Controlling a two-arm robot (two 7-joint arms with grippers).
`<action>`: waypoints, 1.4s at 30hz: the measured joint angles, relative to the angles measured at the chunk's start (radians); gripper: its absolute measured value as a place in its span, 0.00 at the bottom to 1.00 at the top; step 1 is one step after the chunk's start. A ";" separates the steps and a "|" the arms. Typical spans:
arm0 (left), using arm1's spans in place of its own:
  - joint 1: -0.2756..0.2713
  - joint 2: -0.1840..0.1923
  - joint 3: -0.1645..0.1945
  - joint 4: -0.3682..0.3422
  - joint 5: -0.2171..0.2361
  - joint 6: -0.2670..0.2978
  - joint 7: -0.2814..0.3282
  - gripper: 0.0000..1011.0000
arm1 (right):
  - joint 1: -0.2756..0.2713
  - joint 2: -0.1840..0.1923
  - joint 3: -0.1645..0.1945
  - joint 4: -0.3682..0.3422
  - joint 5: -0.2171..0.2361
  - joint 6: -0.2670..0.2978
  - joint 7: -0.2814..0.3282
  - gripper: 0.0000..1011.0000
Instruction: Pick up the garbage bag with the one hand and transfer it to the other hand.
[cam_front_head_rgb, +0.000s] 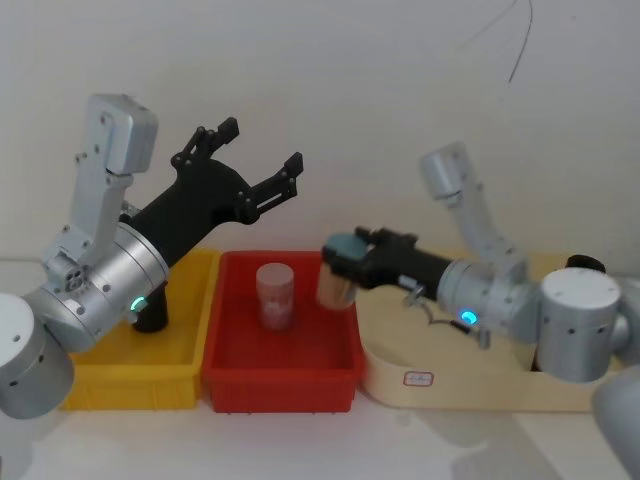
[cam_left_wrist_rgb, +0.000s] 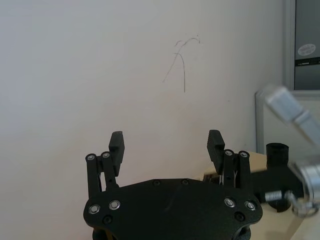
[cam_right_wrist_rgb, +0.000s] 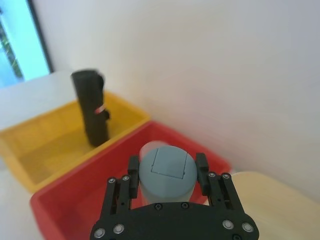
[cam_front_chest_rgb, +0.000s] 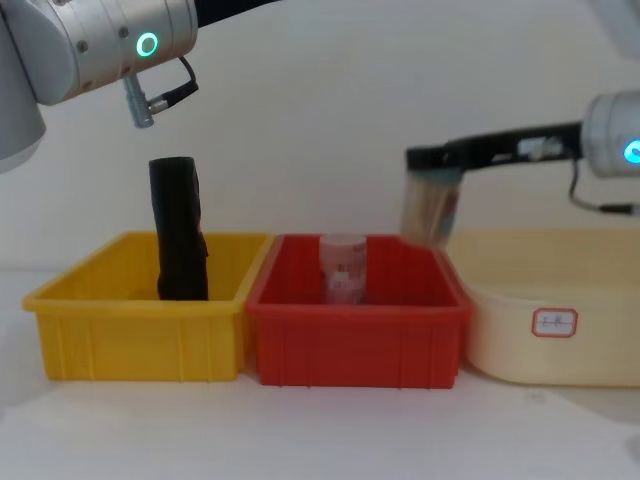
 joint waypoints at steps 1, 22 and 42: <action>0.000 0.000 0.000 0.000 0.000 0.000 0.000 0.99 | 0.000 0.008 0.012 -0.010 0.005 -0.001 -0.006 0.65; 0.000 0.000 0.000 0.000 0.000 0.000 0.000 0.99 | -0.057 0.126 0.110 -0.066 0.004 0.002 -0.092 0.65; 0.000 0.000 0.000 0.000 0.000 0.000 0.000 0.99 | -0.155 0.147 0.156 -0.155 0.000 -0.007 -0.132 0.99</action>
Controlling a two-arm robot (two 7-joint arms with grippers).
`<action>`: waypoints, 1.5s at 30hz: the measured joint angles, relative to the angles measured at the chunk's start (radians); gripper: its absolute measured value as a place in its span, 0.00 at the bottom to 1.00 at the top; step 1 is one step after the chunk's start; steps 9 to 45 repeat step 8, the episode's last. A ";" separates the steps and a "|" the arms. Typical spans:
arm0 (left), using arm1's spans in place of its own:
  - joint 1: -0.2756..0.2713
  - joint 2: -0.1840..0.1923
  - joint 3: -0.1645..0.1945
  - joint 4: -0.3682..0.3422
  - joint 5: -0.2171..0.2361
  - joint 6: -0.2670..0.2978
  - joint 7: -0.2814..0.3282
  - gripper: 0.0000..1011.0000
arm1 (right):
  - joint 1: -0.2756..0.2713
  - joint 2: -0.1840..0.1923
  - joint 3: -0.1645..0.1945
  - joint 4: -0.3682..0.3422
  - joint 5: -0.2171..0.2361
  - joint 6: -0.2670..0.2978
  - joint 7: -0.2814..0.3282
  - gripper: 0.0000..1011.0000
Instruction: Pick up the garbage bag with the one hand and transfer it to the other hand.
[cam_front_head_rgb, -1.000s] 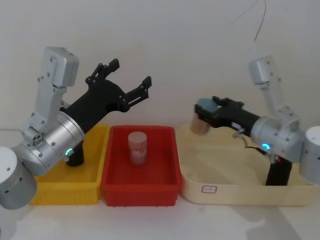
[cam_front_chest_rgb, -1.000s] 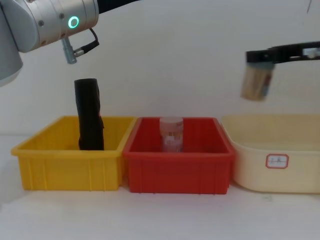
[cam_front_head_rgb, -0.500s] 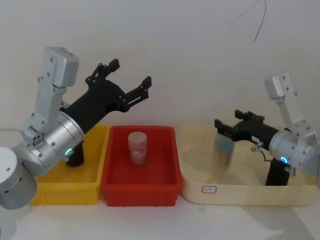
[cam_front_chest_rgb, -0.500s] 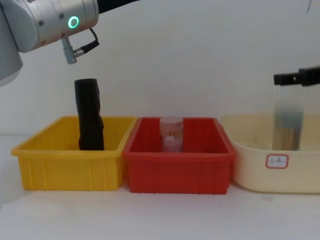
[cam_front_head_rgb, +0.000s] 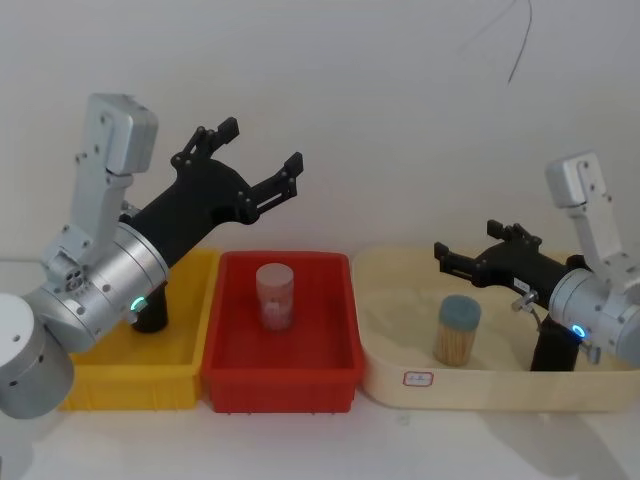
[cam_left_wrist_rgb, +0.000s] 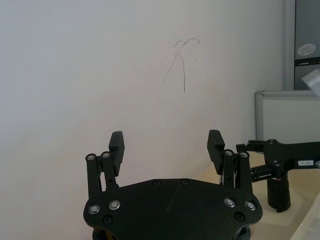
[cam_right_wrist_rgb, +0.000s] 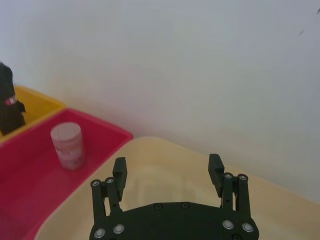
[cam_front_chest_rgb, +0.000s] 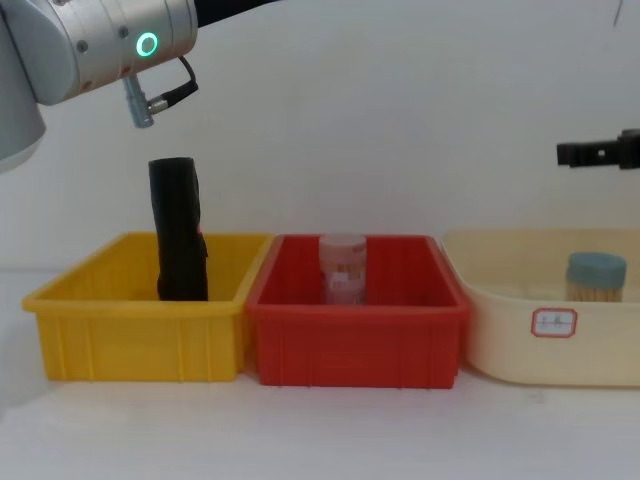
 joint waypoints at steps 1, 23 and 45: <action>0.000 0.000 0.000 0.000 0.000 0.000 0.000 0.99 | -0.006 0.000 0.004 -0.011 0.002 -0.001 -0.003 0.99; 0.000 0.000 0.000 0.000 0.000 0.000 0.000 0.99 | -0.033 -0.001 0.025 -0.059 0.016 -0.009 -0.017 0.99; 0.000 0.000 0.000 0.000 0.000 0.000 0.000 0.99 | -0.033 -0.001 0.025 -0.059 0.016 -0.009 -0.017 0.99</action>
